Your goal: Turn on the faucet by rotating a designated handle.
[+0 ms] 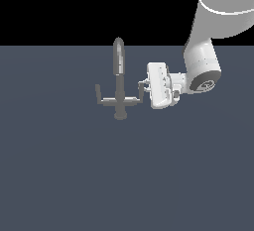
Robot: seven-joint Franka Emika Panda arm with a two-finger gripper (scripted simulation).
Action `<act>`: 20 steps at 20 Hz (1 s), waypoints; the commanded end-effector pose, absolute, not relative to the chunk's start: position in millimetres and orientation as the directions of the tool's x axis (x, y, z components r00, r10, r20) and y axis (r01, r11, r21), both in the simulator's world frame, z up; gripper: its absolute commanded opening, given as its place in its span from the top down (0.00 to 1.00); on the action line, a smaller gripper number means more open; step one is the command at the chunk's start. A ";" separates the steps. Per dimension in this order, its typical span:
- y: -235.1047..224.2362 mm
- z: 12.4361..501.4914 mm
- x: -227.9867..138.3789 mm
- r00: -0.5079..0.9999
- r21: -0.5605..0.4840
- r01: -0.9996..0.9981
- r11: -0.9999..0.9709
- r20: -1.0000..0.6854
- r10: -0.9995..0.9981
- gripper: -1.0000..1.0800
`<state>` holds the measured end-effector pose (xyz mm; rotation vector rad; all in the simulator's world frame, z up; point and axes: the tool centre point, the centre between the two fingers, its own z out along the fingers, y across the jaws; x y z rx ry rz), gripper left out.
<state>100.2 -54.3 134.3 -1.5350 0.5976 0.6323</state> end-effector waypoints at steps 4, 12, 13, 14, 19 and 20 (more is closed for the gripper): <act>-54.9 137.9 89.9 0.710 -0.709 -0.703 -0.056 -0.704 0.000 1.00; -55.8 143.6 73.5 0.710 -0.709 -0.703 -0.056 -0.704 0.000 1.00; -55.9 144.3 71.3 0.710 -0.709 -0.703 -0.056 -0.704 0.000 1.00; -56.0 145.1 69.1 0.710 -0.709 -0.703 -0.056 -0.704 0.000 1.00; -55.9 141.2 64.5 0.708 -0.707 -0.705 -0.055 -0.706 -0.003 1.00; -56.1 140.2 61.7 0.708 -0.707 -0.705 -0.055 -0.706 -0.003 1.00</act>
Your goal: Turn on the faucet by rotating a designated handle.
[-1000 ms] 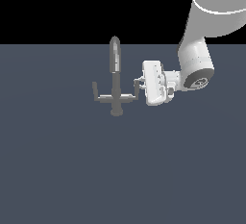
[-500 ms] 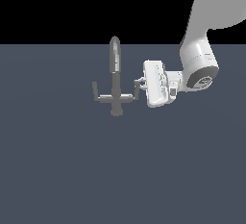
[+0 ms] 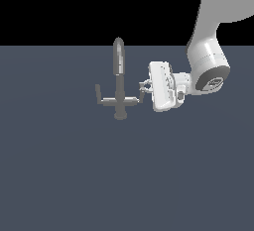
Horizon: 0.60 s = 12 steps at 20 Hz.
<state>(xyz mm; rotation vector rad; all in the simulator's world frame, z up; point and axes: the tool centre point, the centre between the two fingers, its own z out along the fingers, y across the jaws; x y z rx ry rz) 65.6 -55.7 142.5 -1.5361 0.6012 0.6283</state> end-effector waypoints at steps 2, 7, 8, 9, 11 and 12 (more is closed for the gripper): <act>-56.3 138.5 56.0 0.708 -0.707 -0.705 -0.055 -0.706 -0.003 1.00; -57.5 133.4 41.3 0.709 -0.708 -0.704 -0.055 -0.705 -0.002 1.00; -57.4 132.6 38.2 0.709 -0.708 -0.704 -0.055 -0.705 -0.001 1.00; -57.7 131.4 35.1 0.709 -0.708 -0.704 -0.055 -0.705 -0.001 1.00; -58.4 129.1 28.8 0.709 -0.708 -0.704 -0.055 -0.705 -0.001 1.00; -58.3 128.2 25.6 0.710 -0.709 -0.703 -0.055 -0.704 0.000 1.00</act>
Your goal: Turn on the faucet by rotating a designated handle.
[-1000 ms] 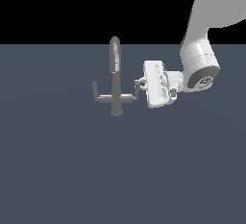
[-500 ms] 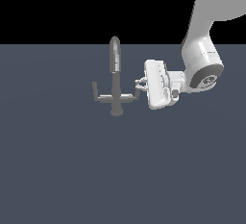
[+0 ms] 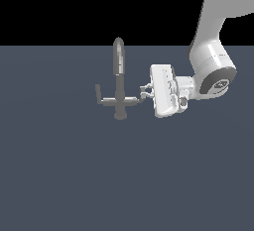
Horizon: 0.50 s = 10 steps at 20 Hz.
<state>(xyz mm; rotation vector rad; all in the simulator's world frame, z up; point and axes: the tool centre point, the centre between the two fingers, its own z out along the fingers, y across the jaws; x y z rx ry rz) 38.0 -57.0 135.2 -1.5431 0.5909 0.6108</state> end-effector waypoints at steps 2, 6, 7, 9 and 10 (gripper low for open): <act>-59.0 125.8 19.1 0.710 -0.709 -0.703 -0.055 -0.704 0.000 1.00; -58.1 120.8 22.8 0.722 -0.720 -0.691 -0.057 -0.692 -0.005 1.00; -58.4 113.8 19.3 0.720 -0.719 -0.693 -0.057 -0.694 -0.004 1.00; -58.9 100.0 12.4 0.716 -0.715 -0.697 -0.056 -0.698 -0.002 1.00; -59.2 93.0 8.9 0.715 -0.713 -0.698 -0.056 -0.700 -0.002 1.00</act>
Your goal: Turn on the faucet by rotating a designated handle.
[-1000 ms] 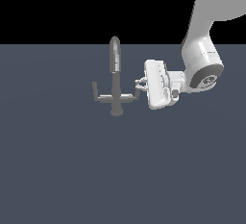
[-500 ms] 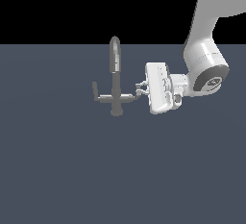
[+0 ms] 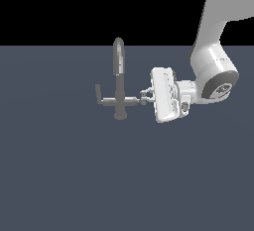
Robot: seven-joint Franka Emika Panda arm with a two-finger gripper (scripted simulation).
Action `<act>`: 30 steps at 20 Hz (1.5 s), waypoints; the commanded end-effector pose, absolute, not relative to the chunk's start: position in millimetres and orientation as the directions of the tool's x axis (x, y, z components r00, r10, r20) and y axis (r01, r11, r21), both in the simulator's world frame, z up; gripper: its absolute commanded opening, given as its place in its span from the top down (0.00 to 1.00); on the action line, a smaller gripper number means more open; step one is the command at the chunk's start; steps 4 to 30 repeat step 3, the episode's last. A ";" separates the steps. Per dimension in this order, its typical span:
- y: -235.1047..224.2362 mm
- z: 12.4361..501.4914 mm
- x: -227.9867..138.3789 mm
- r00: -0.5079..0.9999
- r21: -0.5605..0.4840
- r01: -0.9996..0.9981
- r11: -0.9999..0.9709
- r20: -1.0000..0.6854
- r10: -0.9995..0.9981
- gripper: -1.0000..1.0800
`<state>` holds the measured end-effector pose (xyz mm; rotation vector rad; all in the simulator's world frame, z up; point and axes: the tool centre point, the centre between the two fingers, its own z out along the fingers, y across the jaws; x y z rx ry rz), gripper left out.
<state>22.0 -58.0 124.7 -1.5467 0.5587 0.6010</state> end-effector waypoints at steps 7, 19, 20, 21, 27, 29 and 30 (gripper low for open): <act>-59.7 79.3 1.9 0.711 -0.710 -0.702 -0.056 -0.703 0.000 1.00; -59.7 79.3 1.9 0.711 -0.710 -0.702 -0.056 -0.703 0.000 1.00; -59.7 79.3 1.9 0.711 -0.710 -0.702 -0.056 -0.703 0.000 1.00; -59.7 79.3 1.9 0.711 -0.710 -0.702 -0.056 -0.703 0.000 1.00; -59.7 79.3 1.9 0.711 -0.710 -0.702 -0.056 -0.703 0.000 1.00; -59.7 79.3 1.9 0.711 -0.710 -0.702 -0.056 -0.703 0.000 1.00; -59.7 79.3 1.9 0.711 -0.710 -0.702 -0.056 -0.703 0.000 1.00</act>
